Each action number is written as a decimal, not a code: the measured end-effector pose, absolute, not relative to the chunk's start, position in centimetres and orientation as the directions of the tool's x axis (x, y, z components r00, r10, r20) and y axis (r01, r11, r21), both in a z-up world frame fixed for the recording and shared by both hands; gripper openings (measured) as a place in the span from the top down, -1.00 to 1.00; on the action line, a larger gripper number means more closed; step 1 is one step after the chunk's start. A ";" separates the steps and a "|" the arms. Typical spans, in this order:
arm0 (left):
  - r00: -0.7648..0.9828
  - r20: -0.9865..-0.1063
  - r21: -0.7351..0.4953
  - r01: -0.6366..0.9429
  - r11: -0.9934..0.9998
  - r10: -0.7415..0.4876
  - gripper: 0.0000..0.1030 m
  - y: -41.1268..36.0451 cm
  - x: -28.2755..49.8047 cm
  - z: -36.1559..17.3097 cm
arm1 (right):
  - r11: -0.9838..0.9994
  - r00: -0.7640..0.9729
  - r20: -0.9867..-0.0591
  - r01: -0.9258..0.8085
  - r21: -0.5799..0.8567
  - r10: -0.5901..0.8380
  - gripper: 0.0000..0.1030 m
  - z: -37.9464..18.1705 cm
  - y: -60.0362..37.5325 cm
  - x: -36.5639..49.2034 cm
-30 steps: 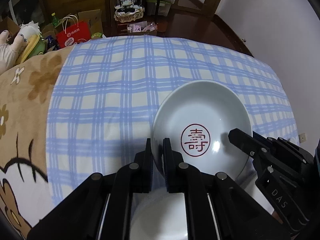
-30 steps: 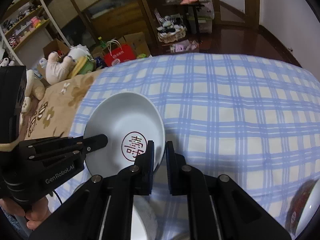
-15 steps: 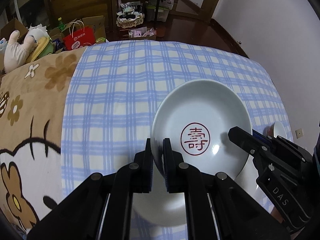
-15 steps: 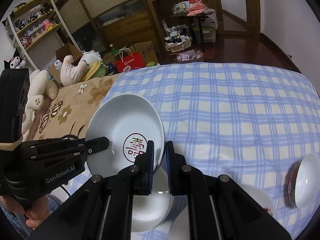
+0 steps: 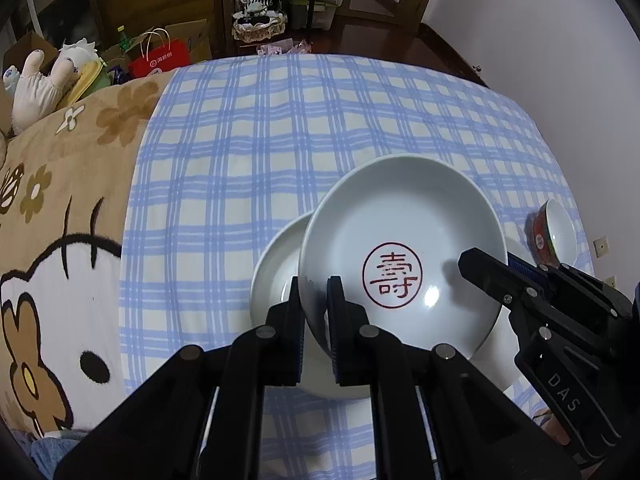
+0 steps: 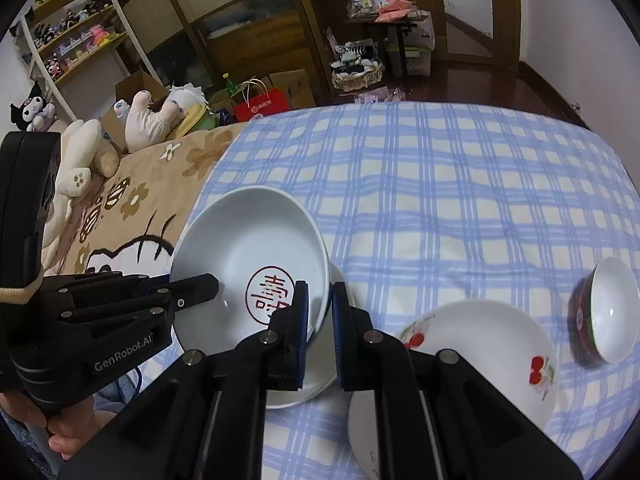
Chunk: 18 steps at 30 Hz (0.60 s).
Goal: Organize plates and bowls
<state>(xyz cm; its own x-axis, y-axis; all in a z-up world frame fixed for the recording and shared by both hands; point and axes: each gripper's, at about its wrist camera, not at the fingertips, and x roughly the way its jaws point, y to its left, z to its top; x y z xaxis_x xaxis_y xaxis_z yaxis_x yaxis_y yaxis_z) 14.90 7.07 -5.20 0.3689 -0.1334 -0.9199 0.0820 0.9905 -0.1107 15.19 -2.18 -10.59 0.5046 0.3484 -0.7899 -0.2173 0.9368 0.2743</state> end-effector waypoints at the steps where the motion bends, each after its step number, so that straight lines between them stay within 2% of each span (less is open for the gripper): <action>1: 0.364 -0.922 -0.109 0.081 0.991 -0.131 0.80 7.1 14.7 -5.4 | 0.937 0.501 -0.792 -0.216 0.276 0.349 0.76 -10.8 -2.2 15.0; 18: 0.299 -0.949 -0.089 0.061 0.994 -0.104 0.78 7.6 14.2 -9.6 | 0.938 0.425 -0.840 -0.229 0.260 0.336 0.76 -14.8 -0.8 14.8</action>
<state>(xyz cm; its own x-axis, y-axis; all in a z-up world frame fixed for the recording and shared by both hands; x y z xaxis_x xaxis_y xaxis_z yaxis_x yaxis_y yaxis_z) 14.16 7.60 -9.63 0.2993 -0.1036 -0.9485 0.0611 0.9941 -0.0893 14.84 -0.84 -14.81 0.4252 0.3364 -0.8403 -0.2286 0.9382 0.2599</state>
